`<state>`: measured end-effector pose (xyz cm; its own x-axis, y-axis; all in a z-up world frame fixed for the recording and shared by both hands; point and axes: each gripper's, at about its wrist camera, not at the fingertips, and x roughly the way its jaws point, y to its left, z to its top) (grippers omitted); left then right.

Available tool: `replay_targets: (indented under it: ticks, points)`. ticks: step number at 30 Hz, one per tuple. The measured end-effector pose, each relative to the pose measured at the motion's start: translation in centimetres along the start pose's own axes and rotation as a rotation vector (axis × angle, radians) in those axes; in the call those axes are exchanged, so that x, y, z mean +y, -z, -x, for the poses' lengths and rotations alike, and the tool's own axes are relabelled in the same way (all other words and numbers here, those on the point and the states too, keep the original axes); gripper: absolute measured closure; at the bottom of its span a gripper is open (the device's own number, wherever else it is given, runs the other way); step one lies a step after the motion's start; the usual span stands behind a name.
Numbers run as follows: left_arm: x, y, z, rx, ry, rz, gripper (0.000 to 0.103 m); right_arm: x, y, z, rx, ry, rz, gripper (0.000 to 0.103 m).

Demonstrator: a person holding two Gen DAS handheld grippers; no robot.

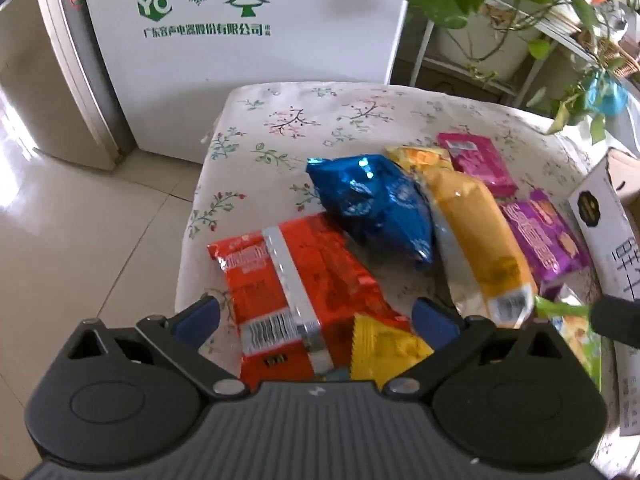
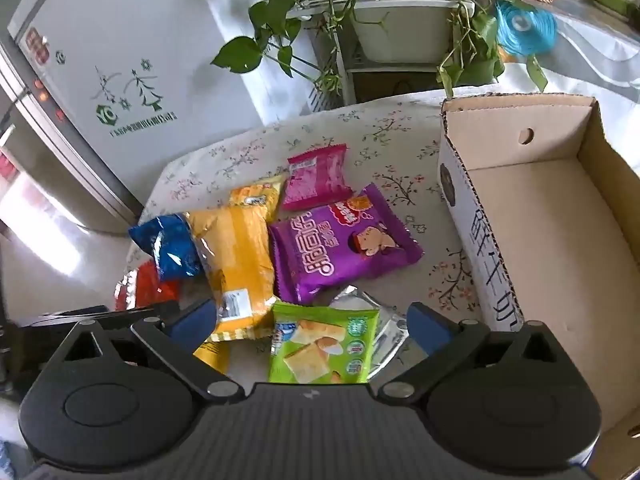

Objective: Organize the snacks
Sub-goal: 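Move right tool toward green cracker pack while left tool approaches yellow pack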

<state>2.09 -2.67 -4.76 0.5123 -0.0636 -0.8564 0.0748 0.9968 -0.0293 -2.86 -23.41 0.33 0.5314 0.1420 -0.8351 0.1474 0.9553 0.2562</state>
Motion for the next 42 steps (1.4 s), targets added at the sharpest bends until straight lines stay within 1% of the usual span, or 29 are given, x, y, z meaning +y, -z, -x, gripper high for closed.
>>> replay_targets:
  ticks: [2, 5, 7, 8, 10, 11, 13, 16, 17, 20, 21, 28, 35, 42]
  points:
    - [-0.4, -0.1, 0.8, -0.013, -0.022, 0.002, 0.001, 0.3, 0.2, -0.1, 0.009, 0.022, 0.015, 0.0]
    - [-0.3, 0.4, 2.0, -0.026, -0.013, 0.012, 0.001, 0.8, 0.6, -0.2, 0.007, 0.05, 0.036, 0.0]
    - [-0.9, 0.7, 2.8, -0.034, -0.013, 0.009, 0.001, 1.3, 1.0, -0.2, 0.0, 0.068, 0.062, 0.0]
    - [-0.7, 0.7, 3.1, -0.04, -0.013, -0.001, 0.001, 1.2, 0.4, -0.1, 0.011, 0.087, 0.081, 0.0]
    - [-1.1, 0.9, 3.8, -0.055, -0.036, -0.016, 0.002, 1.4, 0.3, 0.0, 0.011, 0.105, 0.104, 0.0]
    - [-1.6, 1.0, 4.0, -0.058, -0.065, -0.02, 0.001, 1.4, -0.1, 0.2, 0.01, 0.113, 0.107, 0.0]
    - [-2.0, 1.2, 4.2, -0.049, -0.093, -0.033, 0.001, 1.6, 0.0, 0.0, 0.003, 0.107, 0.097, 0.0]
    - [-1.9, 1.1, 4.4, -0.036, -0.102, -0.003, 0.002, 1.6, -0.4, 0.0, 0.016, 0.123, 0.095, 0.0]
    - [-1.9, 1.2, 4.6, -0.033, -0.107, 0.003, 0.002, 1.7, 0.0, 0.0, 0.006, 0.117, 0.09, 0.0]
    - [-1.7, 1.3, 5.0, -0.028, -0.122, 0.017, 0.002, 1.9, -0.2, 0.1, 0.015, 0.114, 0.086, 0.0]
    - [-1.7, 1.4, 5.1, -0.025, -0.128, 0.019, 0.002, 1.8, 0.1, 0.1, -0.001, 0.122, 0.094, 0.0]
    - [-2.0, 1.6, 5.9, -0.03, -0.177, 0.031, 0.002, 2.3, 0.3, 0.3, -0.025, 0.164, 0.14, 0.0]
    - [-1.8, 1.7, 6.4, -0.018, -0.179, 0.065, 0.003, 2.4, 0.3, 0.8, -0.019, 0.166, 0.157, 0.0]
    - [-2.6, 1.6, 6.8, -0.014, -0.195, 0.047, 0.003, 2.3, 0.3, 0.9, 0.011, 0.166, 0.158, 0.0]
